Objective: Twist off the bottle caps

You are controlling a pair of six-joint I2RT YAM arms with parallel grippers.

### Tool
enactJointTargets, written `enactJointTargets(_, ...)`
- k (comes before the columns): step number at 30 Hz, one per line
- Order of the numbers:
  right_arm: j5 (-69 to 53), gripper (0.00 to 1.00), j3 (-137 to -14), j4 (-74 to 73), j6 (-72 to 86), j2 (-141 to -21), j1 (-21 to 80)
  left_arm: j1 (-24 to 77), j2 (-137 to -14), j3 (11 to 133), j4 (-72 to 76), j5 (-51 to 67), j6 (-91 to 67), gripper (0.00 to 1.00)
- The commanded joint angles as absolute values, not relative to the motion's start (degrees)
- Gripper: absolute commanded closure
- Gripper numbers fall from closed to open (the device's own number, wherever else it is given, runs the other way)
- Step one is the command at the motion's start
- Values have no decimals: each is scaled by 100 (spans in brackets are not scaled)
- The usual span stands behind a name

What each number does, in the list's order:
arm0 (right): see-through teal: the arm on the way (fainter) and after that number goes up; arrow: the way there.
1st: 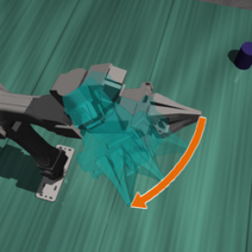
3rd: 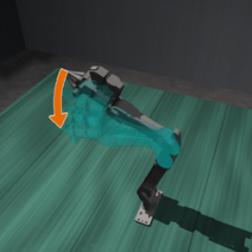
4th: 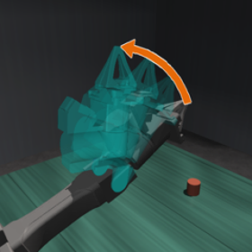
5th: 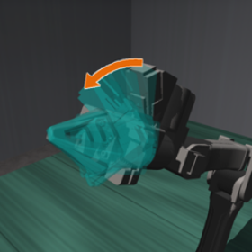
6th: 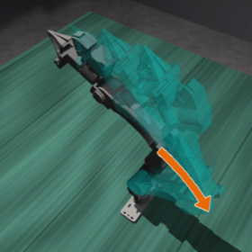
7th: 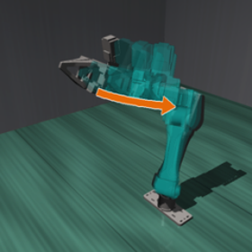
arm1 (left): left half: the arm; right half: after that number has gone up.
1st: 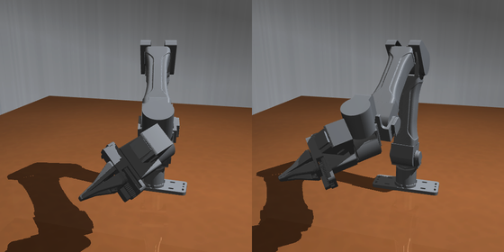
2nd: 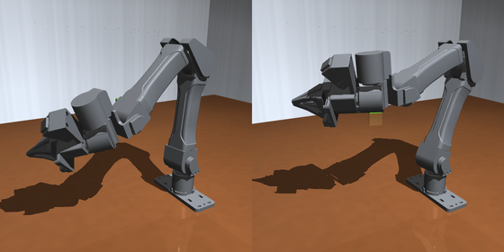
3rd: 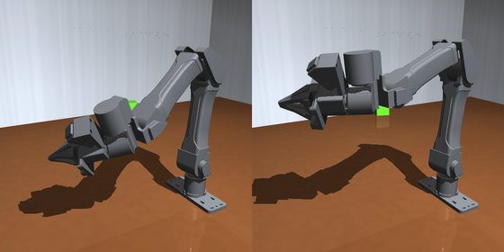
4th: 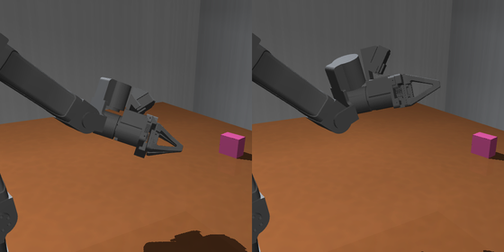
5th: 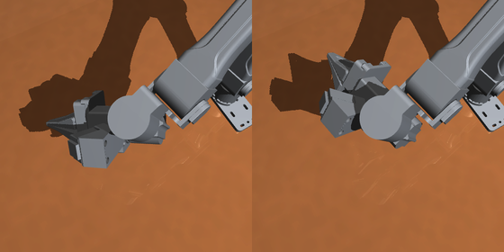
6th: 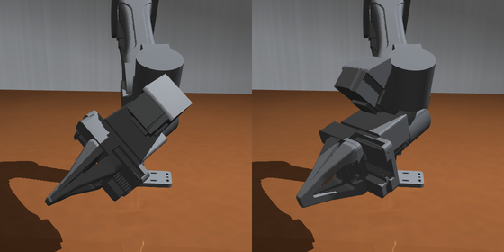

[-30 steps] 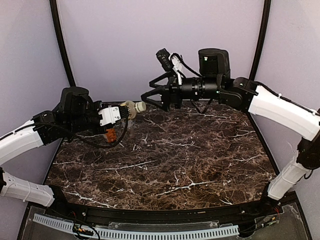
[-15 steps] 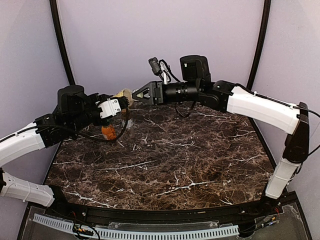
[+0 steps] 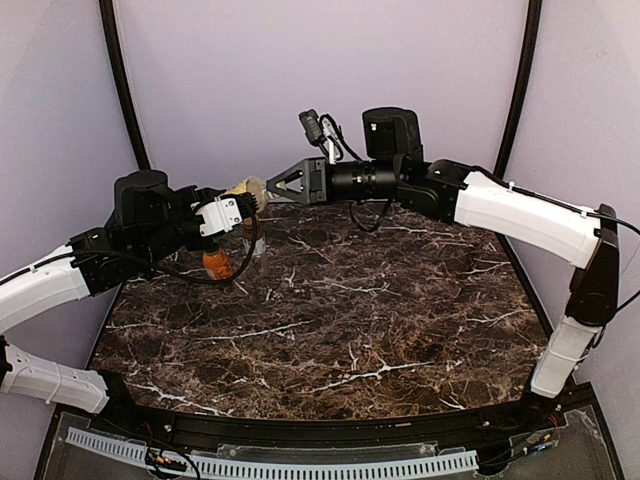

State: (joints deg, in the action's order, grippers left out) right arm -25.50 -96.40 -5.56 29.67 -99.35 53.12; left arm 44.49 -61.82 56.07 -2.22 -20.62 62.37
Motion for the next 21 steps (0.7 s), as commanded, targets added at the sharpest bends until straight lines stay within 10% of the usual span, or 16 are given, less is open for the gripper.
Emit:
enactJointTargets(1, -2847, 100, -9564, -330, 2797, -9778, 5292, 4456, -6075, 5618, -236, -2020, 6172, 70)
enactJointTargets(21, -2108, 100, -9438, -2794, -4215, -9498, 6479, 4456, -6267, 7068, -4476, 1977, 4977, 78)
